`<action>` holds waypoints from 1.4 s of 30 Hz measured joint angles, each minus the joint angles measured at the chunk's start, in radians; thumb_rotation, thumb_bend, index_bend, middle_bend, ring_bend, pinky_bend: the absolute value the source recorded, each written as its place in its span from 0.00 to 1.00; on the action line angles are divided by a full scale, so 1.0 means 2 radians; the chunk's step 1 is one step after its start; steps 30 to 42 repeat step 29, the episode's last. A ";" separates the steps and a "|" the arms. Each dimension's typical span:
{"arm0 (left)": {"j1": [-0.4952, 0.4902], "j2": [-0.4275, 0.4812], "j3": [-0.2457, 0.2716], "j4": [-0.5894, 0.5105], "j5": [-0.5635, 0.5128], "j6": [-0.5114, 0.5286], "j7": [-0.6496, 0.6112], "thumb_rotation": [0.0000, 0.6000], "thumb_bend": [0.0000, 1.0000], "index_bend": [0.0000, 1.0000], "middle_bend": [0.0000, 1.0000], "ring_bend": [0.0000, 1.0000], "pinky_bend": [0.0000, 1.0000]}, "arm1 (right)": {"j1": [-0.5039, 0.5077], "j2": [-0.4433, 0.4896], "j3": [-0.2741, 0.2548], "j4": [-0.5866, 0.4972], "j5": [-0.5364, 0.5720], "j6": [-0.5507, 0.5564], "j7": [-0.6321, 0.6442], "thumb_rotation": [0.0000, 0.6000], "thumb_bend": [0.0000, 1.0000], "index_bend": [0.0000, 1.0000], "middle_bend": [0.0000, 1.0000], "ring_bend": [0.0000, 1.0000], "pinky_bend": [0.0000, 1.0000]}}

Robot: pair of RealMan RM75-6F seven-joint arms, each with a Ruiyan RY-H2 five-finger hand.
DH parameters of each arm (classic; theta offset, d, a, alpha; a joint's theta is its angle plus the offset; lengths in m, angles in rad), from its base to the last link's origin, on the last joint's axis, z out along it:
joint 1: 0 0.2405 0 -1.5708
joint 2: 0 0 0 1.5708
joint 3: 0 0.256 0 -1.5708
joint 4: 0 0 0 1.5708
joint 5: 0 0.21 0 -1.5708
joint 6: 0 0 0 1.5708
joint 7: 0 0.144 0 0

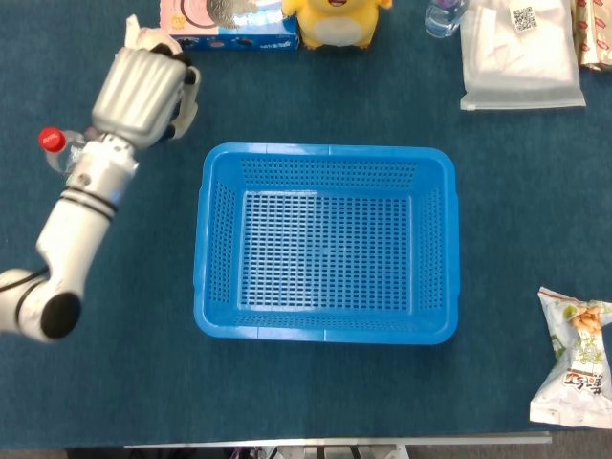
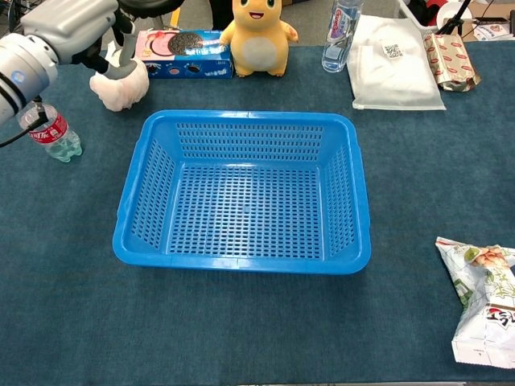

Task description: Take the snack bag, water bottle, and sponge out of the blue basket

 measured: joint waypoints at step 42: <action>0.241 0.126 0.097 -0.063 0.114 0.156 -0.158 1.00 0.33 0.49 0.44 0.31 0.45 | -0.020 0.025 -0.008 -0.110 0.030 0.008 -0.179 1.00 0.00 0.22 0.35 0.34 0.58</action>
